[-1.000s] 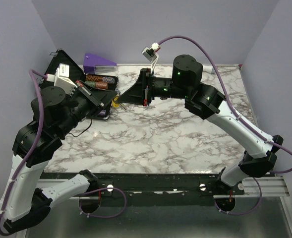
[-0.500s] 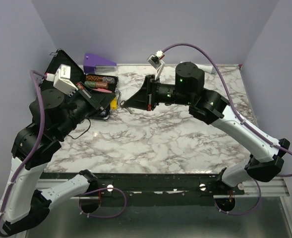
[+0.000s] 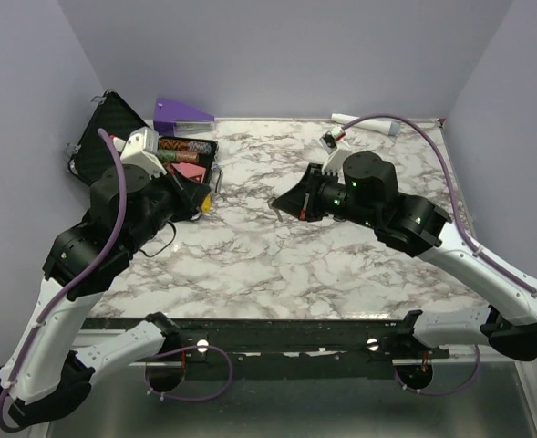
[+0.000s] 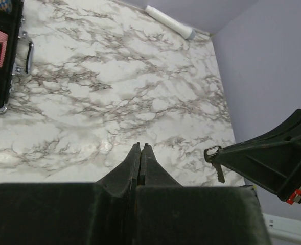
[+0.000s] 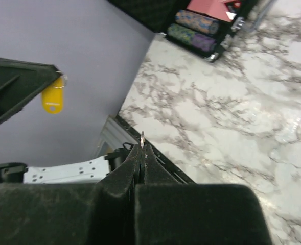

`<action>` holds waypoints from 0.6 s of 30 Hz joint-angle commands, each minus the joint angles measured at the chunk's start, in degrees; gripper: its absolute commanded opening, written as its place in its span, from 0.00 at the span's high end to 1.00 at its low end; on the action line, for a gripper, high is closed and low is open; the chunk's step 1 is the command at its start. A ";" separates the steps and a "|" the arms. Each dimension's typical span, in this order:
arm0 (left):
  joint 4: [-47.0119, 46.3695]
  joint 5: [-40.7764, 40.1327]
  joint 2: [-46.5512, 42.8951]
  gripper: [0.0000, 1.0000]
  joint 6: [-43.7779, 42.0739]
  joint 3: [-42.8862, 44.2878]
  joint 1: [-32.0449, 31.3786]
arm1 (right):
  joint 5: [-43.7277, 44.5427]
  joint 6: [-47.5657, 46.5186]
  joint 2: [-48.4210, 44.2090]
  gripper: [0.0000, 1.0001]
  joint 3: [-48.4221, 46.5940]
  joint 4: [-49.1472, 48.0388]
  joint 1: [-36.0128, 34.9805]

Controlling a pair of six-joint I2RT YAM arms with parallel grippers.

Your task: Remove the keys from the keyring

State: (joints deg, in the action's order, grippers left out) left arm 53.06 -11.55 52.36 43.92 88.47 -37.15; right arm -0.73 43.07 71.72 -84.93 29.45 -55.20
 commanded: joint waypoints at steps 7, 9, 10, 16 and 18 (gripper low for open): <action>2.32 -1.99 -3.58 1.00 -7.44 -7.86 -0.12 | 13.74 5.09 -8.53 0.99 16.18 -2.46 -0.35; 3.01 -0.58 -3.67 1.00 -7.45 -9.10 -0.12 | 12.60 5.27 -8.53 0.99 18.47 -3.69 -0.35; 3.80 -0.14 -3.84 1.00 -6.58 -9.80 -0.12 | 11.55 5.18 -8.10 0.99 19.35 -4.14 -0.35; -0.42 9.34 -9.64 1.00 -0.60 -19.37 -0.12 | 4.08 4.91 -4.22 0.99 24.97 -7.90 0.44; 1.43 11.45 -8.33 1.00 0.63 -20.52 -0.21 | 1.71 7.28 -4.75 0.99 28.57 -12.12 1.84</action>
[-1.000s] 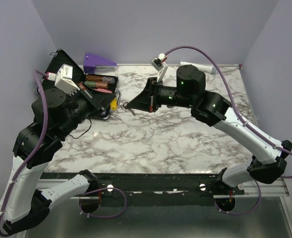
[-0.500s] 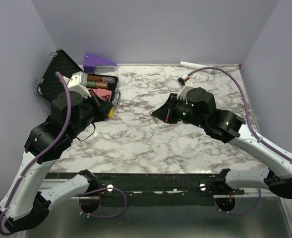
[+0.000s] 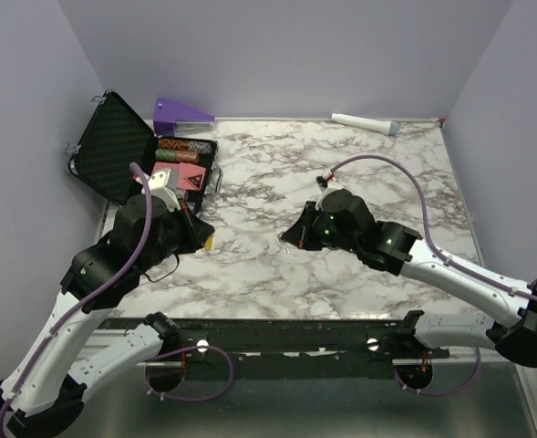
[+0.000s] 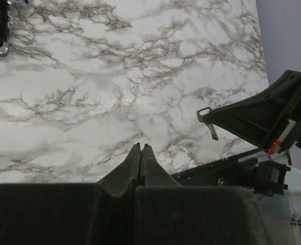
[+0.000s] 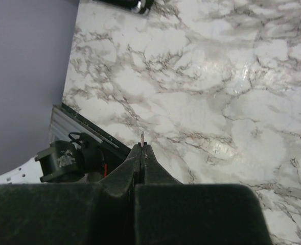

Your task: Remove the keys from the keyring

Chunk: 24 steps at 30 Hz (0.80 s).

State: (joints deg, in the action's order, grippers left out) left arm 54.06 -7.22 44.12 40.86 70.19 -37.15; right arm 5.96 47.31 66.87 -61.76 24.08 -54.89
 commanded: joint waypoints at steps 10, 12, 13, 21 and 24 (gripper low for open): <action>-0.89 11.01 0.44 1.00 7.21 -6.74 -2.05 | 5.36 5.08 3.61 0.99 6.39 0.16 8.30; -1.59 11.09 0.62 1.00 6.69 -6.74 -2.66 | 8.53 3.41 6.94 0.99 4.46 5.08 9.71; -1.68 10.74 0.62 1.00 6.51 -6.56 -3.02 | 9.50 2.45 8.87 0.99 3.50 6.67 10.24; -6.60 9.77 -2.89 1.00 6.25 -9.63 -3.46 | 13.20 -5.55 21.18 0.99 -2.40 8.10 12.09; -7.48 10.65 -3.51 1.00 6.16 -10.25 -3.46 | 14.08 -8.80 25.14 0.99 -3.63 5.99 12.88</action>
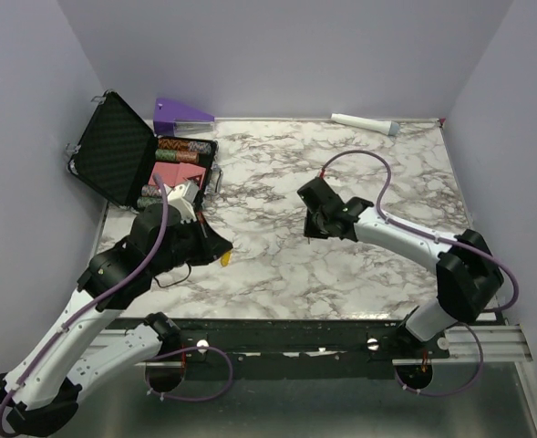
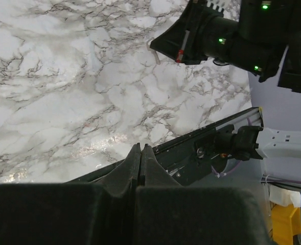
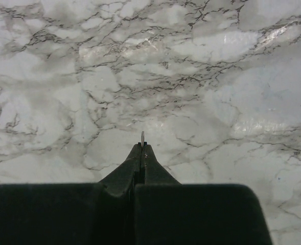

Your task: Remove the keys from the keyring

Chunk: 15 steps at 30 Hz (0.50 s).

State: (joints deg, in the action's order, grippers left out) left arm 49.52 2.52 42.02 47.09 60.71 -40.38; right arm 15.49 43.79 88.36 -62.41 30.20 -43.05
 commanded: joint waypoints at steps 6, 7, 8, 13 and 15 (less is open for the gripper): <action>-0.48 0.47 0.52 1.00 -0.60 0.81 -0.22 | 3.77 -9.33 10.95 0.99 -8.42 -0.49 3.84; 0.31 -0.15 0.61 1.00 -0.42 0.90 -0.22 | 3.07 -9.69 11.74 0.99 -9.47 -0.31 4.46; 1.19 -0.93 0.52 1.00 -0.07 1.16 -0.31 | 2.28 -10.04 12.45 0.99 -10.09 -0.14 4.81; 2.34 -2.08 -0.71 1.00 0.63 1.08 -0.22 | -0.89 -10.65 14.47 0.81 -12.82 1.62 7.19; 2.69 -3.30 -0.80 1.00 0.90 0.99 -0.14 | -1.42 -11.00 14.56 0.56 -13.09 2.06 7.54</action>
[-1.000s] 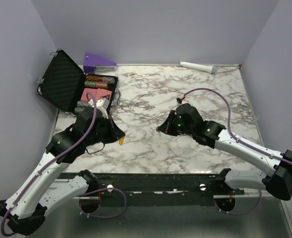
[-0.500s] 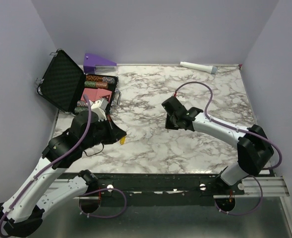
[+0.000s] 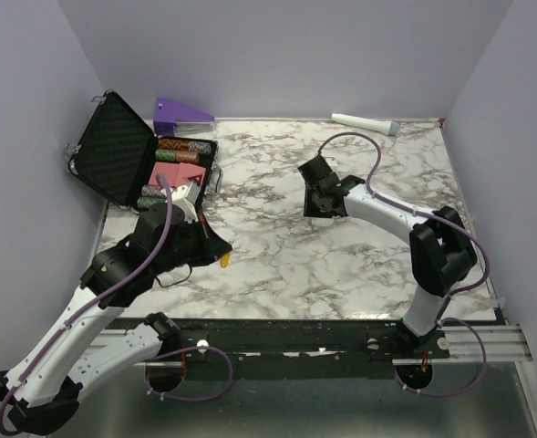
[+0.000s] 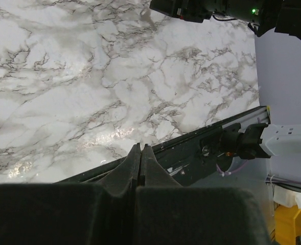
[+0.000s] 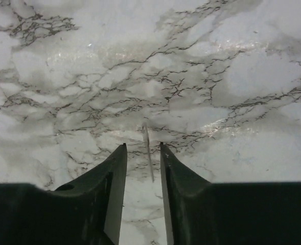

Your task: Remove the keys from the keyring

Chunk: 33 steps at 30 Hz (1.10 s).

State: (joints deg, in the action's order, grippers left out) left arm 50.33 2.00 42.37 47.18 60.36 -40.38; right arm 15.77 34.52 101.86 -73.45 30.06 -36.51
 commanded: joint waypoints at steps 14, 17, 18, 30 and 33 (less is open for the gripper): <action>1.09 -2.09 1.22 1.00 0.28 1.69 -0.22 | -1.44 1.16 -10.88 0.00 3.66 5.71 0.92; 1.00 -2.00 2.54 1.00 -0.07 1.96 -0.05 | -0.92 1.69 -15.36 0.00 5.77 7.46 1.00; 1.00 -2.00 2.98 1.00 -0.24 1.96 -0.14 | -0.66 1.77 -16.68 0.00 6.38 8.25 0.92; -4.00 -1.30 11.23 1.00 -3.32 4.24 -0.05 | -3.73 8.27 -32.42 0.01 14.83 15.28 0.92; -6.02 -1.30 14.40 1.00 -4.37 5.03 -0.05 | -4.08 9.77 -35.06 0.01 14.74 17.04 0.92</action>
State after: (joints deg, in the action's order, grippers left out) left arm 48.40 0.71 53.21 45.30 63.24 -40.36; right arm 12.97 40.77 70.19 -59.22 42.83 -35.51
